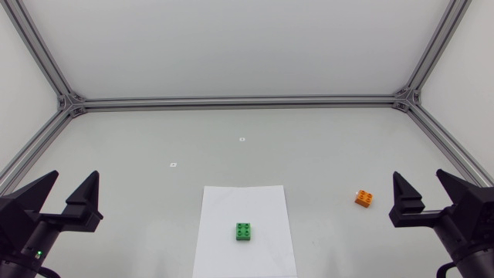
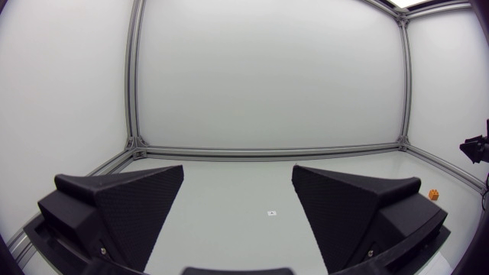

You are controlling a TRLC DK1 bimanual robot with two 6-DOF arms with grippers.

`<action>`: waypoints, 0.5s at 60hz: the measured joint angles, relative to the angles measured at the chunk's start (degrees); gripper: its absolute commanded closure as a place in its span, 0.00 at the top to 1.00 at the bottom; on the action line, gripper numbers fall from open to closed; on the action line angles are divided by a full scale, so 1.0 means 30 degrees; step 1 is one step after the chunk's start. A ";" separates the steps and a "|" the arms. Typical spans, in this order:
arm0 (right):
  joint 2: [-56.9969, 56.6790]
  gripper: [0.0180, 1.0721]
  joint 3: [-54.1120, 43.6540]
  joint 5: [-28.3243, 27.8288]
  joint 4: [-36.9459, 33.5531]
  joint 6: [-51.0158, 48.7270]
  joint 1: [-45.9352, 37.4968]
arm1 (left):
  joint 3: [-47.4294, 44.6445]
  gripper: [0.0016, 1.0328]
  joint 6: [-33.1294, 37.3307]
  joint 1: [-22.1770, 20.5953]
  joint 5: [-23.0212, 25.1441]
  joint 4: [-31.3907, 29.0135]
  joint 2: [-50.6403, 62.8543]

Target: Pick up the orange 2x2 brick with the right arm and stack it on top of the green 2x2 brick in the center

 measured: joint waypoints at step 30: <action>0.0000 0.96 0.0000 -0.0073 0.0007 -0.0168 0.0233 | 0.0000 0.96 -0.0007 0.0000 0.0000 -0.0007 0.0000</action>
